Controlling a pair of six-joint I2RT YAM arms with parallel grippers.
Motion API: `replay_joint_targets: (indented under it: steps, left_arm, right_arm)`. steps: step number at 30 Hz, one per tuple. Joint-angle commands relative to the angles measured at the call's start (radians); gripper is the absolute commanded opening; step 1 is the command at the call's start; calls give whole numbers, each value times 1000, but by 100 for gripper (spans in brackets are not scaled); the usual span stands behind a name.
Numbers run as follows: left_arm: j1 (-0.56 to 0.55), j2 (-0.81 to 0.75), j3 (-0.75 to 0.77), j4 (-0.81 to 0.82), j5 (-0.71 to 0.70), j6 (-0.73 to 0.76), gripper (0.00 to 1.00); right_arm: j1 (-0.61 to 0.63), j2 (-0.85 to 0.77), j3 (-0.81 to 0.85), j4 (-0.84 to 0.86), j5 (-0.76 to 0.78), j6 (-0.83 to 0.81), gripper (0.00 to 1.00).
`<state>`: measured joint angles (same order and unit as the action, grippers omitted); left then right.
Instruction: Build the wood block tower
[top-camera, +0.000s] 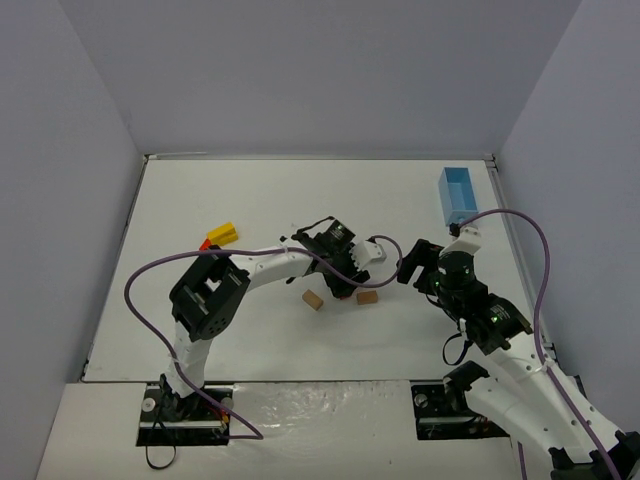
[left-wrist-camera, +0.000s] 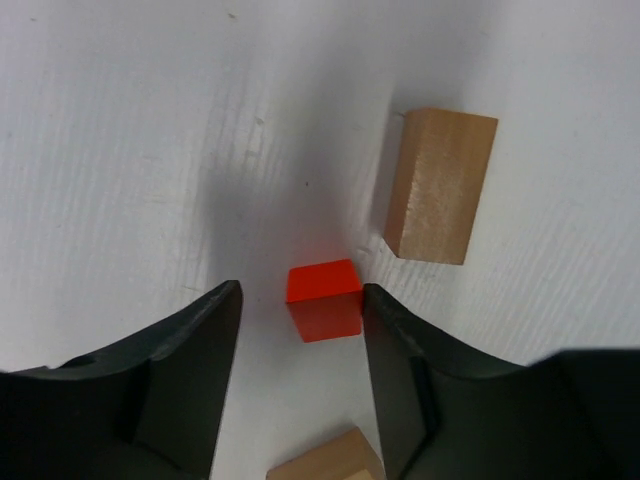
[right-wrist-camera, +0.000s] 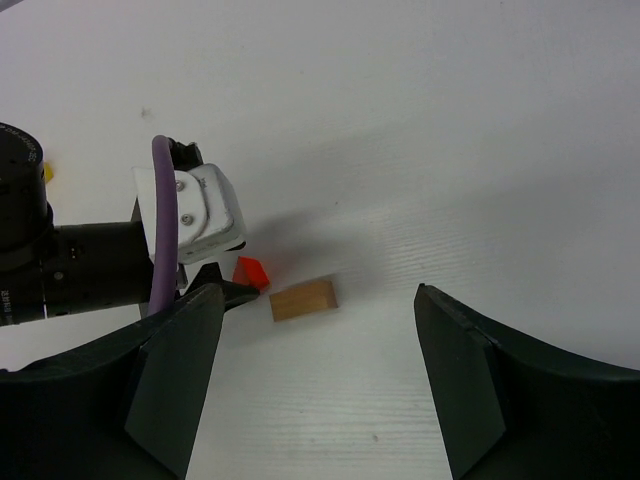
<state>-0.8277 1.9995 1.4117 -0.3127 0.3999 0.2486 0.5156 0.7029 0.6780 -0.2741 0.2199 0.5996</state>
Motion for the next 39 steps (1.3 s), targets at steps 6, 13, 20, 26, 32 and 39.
replay_joint_targets:
  steps: [6, 13, 20, 26, 32, 39]
  left_arm:
    - [-7, -77, -98, 213, -188, -221, 15]
    - [66, -166, -183, 213, -464, -626, 7]
    - [121, -229, -227, 85, -725, -971, 14]
    - [140, -229, -237, 40, -752, -1083, 40]
    - [139, -270, -244, 5, -750, -1047, 49]
    - [170, -374, -138, -52, -648, -530, 49]
  right_arm:
    - [-5, 13, -15, 41, 7, 11, 74]
    - [-4, 40, -15, 42, 3, 3, 74]
    - [-5, 56, -23, 42, -3, -2, 74]
    - [-5, 53, -43, 42, -25, -7, 75]
    - [-5, 46, -53, 42, -36, -16, 75]
    - [-5, 21, -49, 41, -71, -48, 75]
